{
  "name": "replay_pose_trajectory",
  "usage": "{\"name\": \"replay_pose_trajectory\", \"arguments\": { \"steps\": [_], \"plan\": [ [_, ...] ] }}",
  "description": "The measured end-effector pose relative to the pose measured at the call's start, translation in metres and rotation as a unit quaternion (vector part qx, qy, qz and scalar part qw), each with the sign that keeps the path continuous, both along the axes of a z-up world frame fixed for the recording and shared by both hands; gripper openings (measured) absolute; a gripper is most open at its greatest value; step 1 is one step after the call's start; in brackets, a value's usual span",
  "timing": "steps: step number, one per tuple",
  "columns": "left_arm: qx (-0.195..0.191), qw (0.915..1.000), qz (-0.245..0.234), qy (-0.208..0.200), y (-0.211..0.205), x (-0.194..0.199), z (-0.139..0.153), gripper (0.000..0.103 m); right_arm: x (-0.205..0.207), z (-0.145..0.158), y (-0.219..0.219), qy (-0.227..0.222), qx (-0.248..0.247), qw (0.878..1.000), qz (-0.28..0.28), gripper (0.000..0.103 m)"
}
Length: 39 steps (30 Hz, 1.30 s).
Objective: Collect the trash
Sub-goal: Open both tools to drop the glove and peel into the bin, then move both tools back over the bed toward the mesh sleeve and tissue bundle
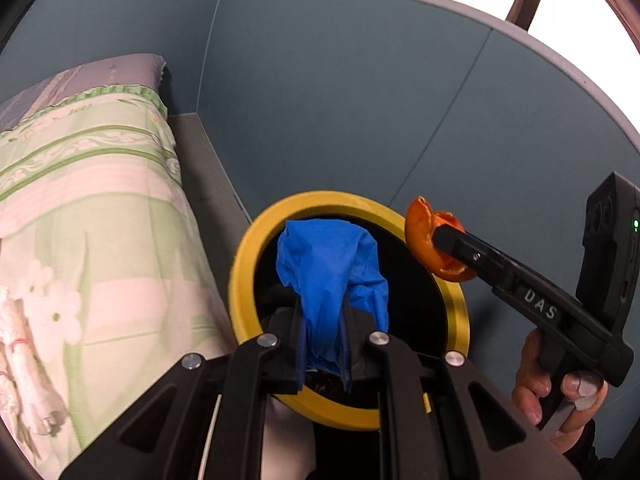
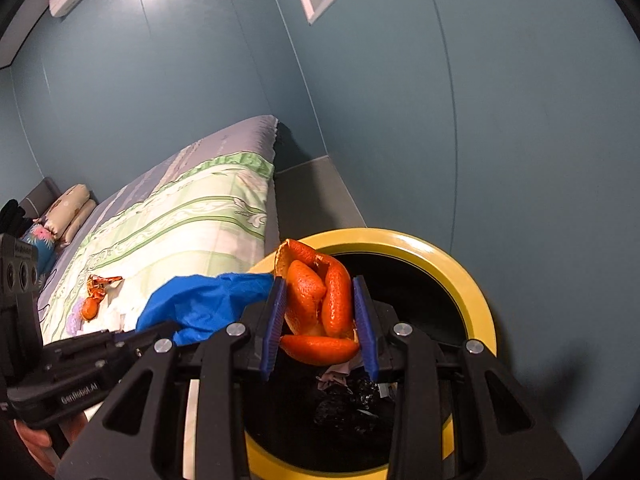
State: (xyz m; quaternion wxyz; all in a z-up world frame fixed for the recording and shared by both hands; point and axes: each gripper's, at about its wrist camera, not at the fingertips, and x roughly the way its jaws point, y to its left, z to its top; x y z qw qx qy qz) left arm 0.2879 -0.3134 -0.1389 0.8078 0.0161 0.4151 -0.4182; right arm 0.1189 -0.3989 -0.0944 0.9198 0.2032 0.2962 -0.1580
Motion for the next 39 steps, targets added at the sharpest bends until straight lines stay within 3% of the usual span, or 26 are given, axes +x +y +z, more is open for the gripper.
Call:
{"name": "replay_pose_trajectory", "arguments": {
  "steps": [8, 10, 12, 13, 24, 33, 39],
  "plan": [
    [-0.004, 1.0, -0.005, 0.005, -0.007, -0.001, -0.009, 0.016, 0.002, -0.006, -0.012, 0.0, 0.015, 1.0, -0.013, 0.036],
    [-0.008, 1.0, -0.003, 0.004, -0.003, -0.002, -0.008, 0.023, 0.001, -0.005, -0.014, -0.003, 0.015, 1.0, -0.017, 0.039],
    [-0.014, 0.9999, 0.003, 0.007, -0.001, -0.003, -0.007, 0.042, 0.0, -0.003, -0.015, -0.006, 0.015, 1.0, -0.021, 0.041],
    [-0.016, 0.9998, 0.007, 0.006, 0.001, -0.002, -0.005, 0.044, -0.001, -0.002, -0.016, -0.008, 0.016, 1.0, -0.023, 0.041],
    [-0.031, 0.999, 0.032, -0.001, 0.031, 0.006, 0.013, 0.044, -0.012, 0.013, -0.011, -0.018, 0.008, 0.999, -0.025, 0.041],
    [-0.048, 0.9965, 0.065, -0.022, 0.083, 0.007, 0.04, 0.044, -0.008, 0.037, 0.017, -0.037, -0.012, 0.999, 0.007, 0.044],
    [-0.055, 0.9924, 0.102, -0.039, 0.127, 0.01, 0.058, 0.051, 0.002, 0.054, 0.048, -0.049, -0.025, 0.998, 0.038, 0.046]
  ]
}}
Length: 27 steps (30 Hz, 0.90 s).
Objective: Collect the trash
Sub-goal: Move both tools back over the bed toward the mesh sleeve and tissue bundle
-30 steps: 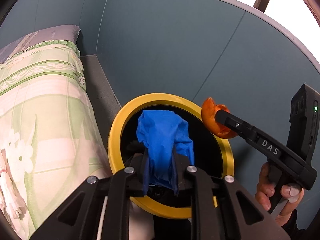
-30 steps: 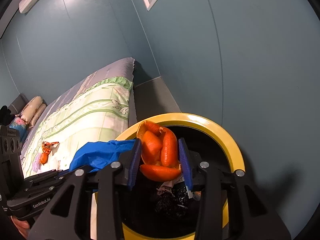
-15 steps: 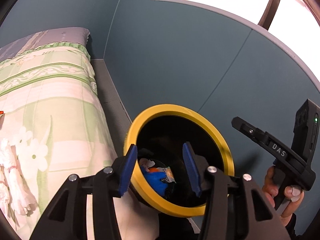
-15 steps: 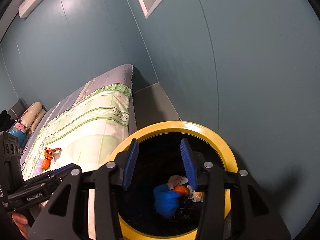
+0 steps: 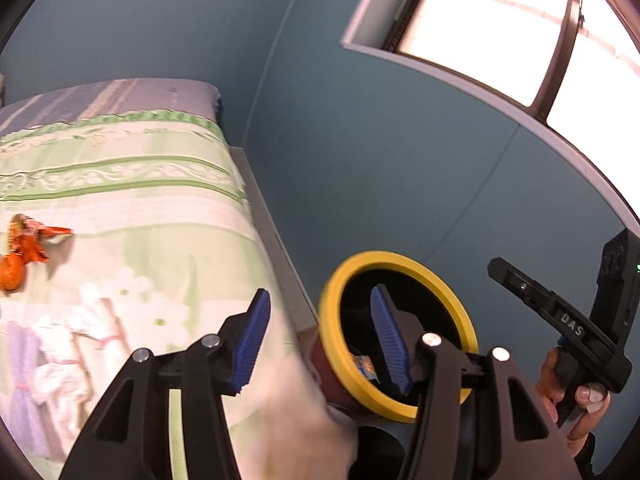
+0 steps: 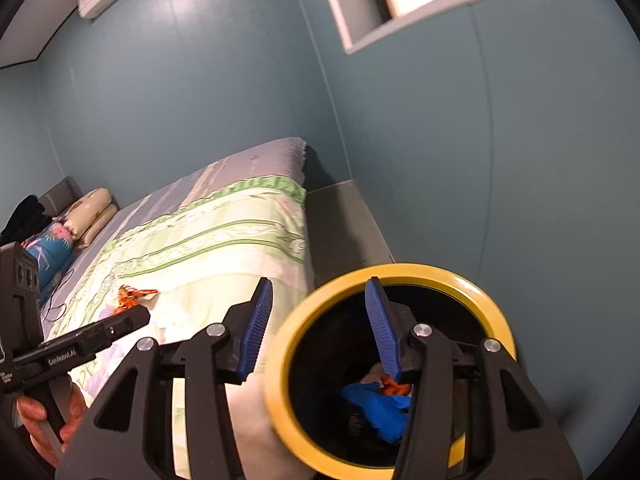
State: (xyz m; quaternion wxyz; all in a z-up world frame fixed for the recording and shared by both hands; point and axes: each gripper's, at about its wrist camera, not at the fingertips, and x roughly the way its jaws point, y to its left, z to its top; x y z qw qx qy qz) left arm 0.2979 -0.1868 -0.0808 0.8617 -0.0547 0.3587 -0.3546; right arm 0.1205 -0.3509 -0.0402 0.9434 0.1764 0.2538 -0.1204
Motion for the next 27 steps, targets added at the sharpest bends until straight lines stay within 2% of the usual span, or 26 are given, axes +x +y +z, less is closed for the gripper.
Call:
{"name": "replay_pose_trajectory", "arguments": {
  "steps": [4, 15, 27],
  "plan": [
    [-0.002, 0.9997, 0.022, -0.01, 0.028, 0.002, 0.01, 0.053, 0.008, 0.012, 0.023, -0.007, -0.01, 1.0, 0.024, 0.049],
    [0.01, 0.9936, 0.102, -0.047, 0.117, -0.003, 0.037, 0.067, 0.033, 0.033, 0.093, -0.024, -0.027, 0.996, 0.086, 0.057],
    [0.013, 0.9841, 0.172, -0.042, 0.201, -0.006, 0.03, 0.073, 0.056, 0.036, 0.157, -0.022, -0.037, 0.989, 0.142, 0.059]
  ]
}}
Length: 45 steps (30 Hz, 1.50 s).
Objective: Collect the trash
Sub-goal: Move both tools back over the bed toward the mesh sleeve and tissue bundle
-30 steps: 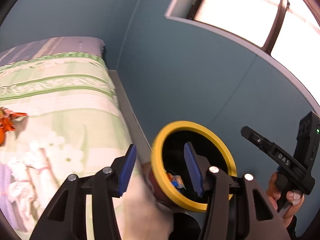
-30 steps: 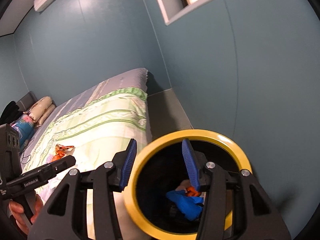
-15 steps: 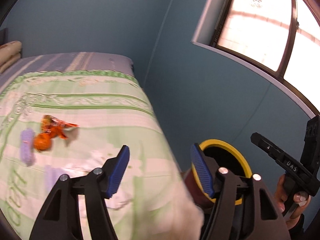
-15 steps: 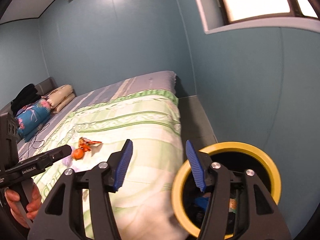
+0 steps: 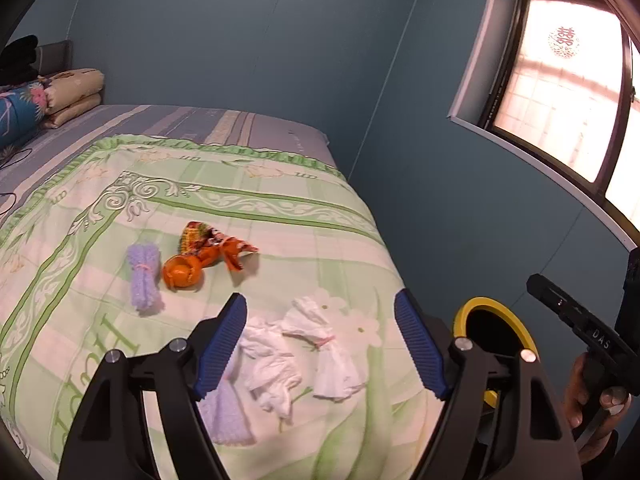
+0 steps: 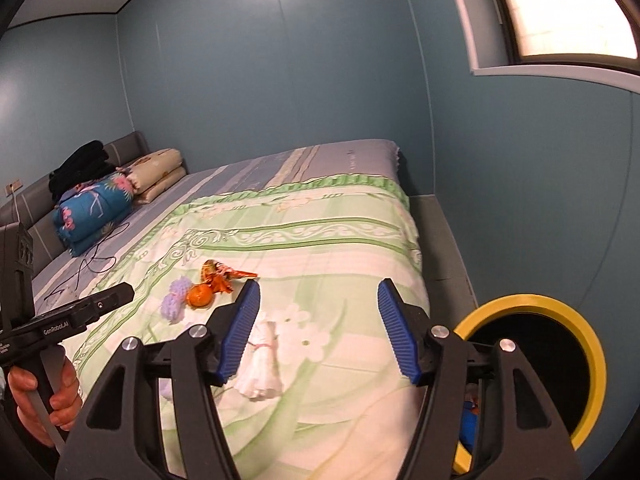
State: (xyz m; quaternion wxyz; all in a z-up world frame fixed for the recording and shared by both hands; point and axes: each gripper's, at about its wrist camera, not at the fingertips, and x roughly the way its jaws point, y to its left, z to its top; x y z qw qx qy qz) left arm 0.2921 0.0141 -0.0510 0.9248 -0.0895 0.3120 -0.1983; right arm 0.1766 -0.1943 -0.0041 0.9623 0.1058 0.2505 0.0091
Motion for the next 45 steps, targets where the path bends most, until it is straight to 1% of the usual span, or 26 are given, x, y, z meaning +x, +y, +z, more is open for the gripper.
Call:
{"name": "replay_pose_trajectory", "arguments": {
  "steps": [3, 5, 8, 12, 19, 21, 24, 27, 30, 33, 40, 45],
  "plan": [
    [-0.004, 0.9998, 0.016, 0.005, 0.02, -0.002, -0.006, 0.075, 0.006, -0.002, 0.014, 0.004, -0.002, 1.0, 0.01, 0.062],
    [-0.004, 0.9996, 0.026, 0.007, 0.03, -0.002, -0.011, 0.078, 0.01, -0.003, 0.022, 0.006, -0.004, 1.0, 0.017, 0.062],
    [-0.003, 0.9991, 0.041, 0.014, 0.046, -0.002, -0.019, 0.078, 0.014, -0.006, 0.032, 0.009, -0.007, 1.0, 0.025, 0.062],
    [-0.002, 0.9983, 0.053, 0.025, 0.06, -0.001, -0.031, 0.079, 0.022, -0.013, 0.045, 0.019, -0.008, 0.999, 0.034, 0.063],
    [0.003, 0.9969, 0.062, 0.049, 0.079, -0.002, -0.062, 0.081, 0.039, -0.033, 0.064, 0.04, -0.009, 0.998, 0.047, 0.066],
    [0.007, 0.9967, 0.06, 0.055, 0.081, -0.003, -0.071, 0.082, 0.044, -0.039, 0.069, 0.047, -0.01, 0.997, 0.054, 0.069],
    [0.016, 0.9962, 0.059, 0.062, 0.081, -0.005, -0.085, 0.082, 0.05, -0.048, 0.076, 0.051, -0.021, 0.997, 0.059, 0.069],
    [0.014, 0.9957, 0.056, 0.073, 0.081, -0.004, -0.096, 0.082, 0.055, -0.056, 0.082, 0.055, -0.036, 0.996, 0.056, 0.073],
    [0.014, 0.9953, 0.05, 0.081, 0.079, -0.003, -0.106, 0.082, 0.06, -0.064, 0.085, 0.057, -0.037, 0.996, 0.057, 0.075],
    [0.017, 0.995, 0.049, 0.086, 0.076, -0.001, -0.114, 0.082, 0.065, -0.072, 0.086, 0.06, -0.04, 0.996, 0.056, 0.079],
    [0.012, 0.9936, 0.046, 0.102, 0.07, 0.007, -0.129, 0.082, 0.086, -0.101, 0.088, 0.097, -0.036, 0.993, 0.061, 0.079],
    [0.019, 0.9928, 0.045, 0.109, 0.064, 0.014, -0.136, 0.082, 0.098, -0.12, 0.094, 0.118, -0.042, 0.99, 0.07, 0.078]
  ]
}}
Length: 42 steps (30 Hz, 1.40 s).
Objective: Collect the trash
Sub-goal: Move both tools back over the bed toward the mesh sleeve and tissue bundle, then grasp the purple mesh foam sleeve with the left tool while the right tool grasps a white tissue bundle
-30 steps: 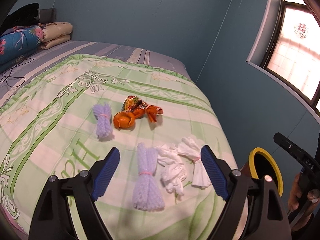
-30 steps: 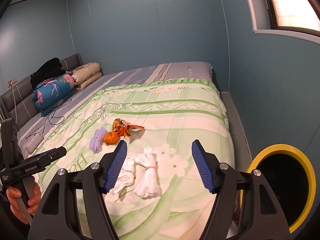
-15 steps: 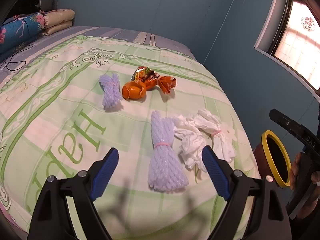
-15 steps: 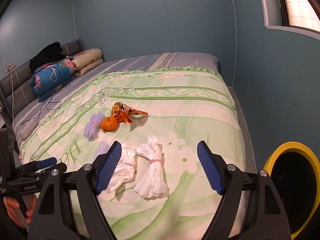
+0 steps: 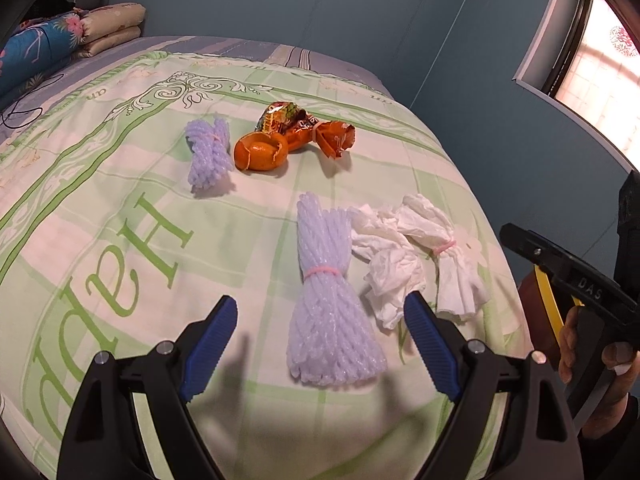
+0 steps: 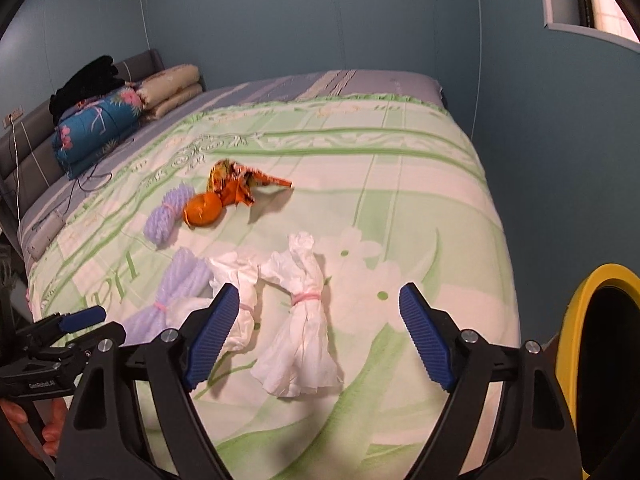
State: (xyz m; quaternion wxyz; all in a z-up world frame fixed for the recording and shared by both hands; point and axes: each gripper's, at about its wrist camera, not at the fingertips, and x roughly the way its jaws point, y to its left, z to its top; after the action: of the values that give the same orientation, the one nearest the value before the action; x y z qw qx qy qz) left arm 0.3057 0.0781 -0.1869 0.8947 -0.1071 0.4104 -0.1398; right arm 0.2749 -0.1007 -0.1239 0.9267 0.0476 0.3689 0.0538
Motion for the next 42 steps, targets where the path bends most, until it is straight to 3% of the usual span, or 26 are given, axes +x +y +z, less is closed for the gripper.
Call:
{"name": "replay_pose_trajectory", "arguments": {
  "steps": [14, 26, 29, 34, 42],
  "plan": [
    [0.0, 0.9997, -0.001, 0.023, -0.003, 0.021, -0.021, 0.079, 0.024, -0.034, 0.011, 0.043, -0.018, 0.999, 0.016, 0.069],
    [0.0, 0.9991, -0.007, 0.042, -0.006, 0.029, -0.033, 0.049, 0.036, -0.047, 0.015, 0.07, -0.035, 0.997, 0.011, 0.058],
    [0.003, 0.9989, -0.012, 0.045, -0.008, 0.029, -0.034, 0.037, 0.039, -0.052, 0.017, 0.081, -0.044, 0.996, 0.01, 0.048],
    [0.004, 0.9989, -0.016, 0.044, -0.008, 0.029, -0.033, 0.032, 0.038, -0.054, 0.023, 0.087, -0.051, 0.995, 0.02, 0.024],
    [-0.001, 0.9993, -0.014, 0.036, -0.005, 0.023, -0.021, 0.031, 0.027, -0.039, 0.031, 0.067, -0.07, 0.995, 0.033, 0.017]
  ]
}}
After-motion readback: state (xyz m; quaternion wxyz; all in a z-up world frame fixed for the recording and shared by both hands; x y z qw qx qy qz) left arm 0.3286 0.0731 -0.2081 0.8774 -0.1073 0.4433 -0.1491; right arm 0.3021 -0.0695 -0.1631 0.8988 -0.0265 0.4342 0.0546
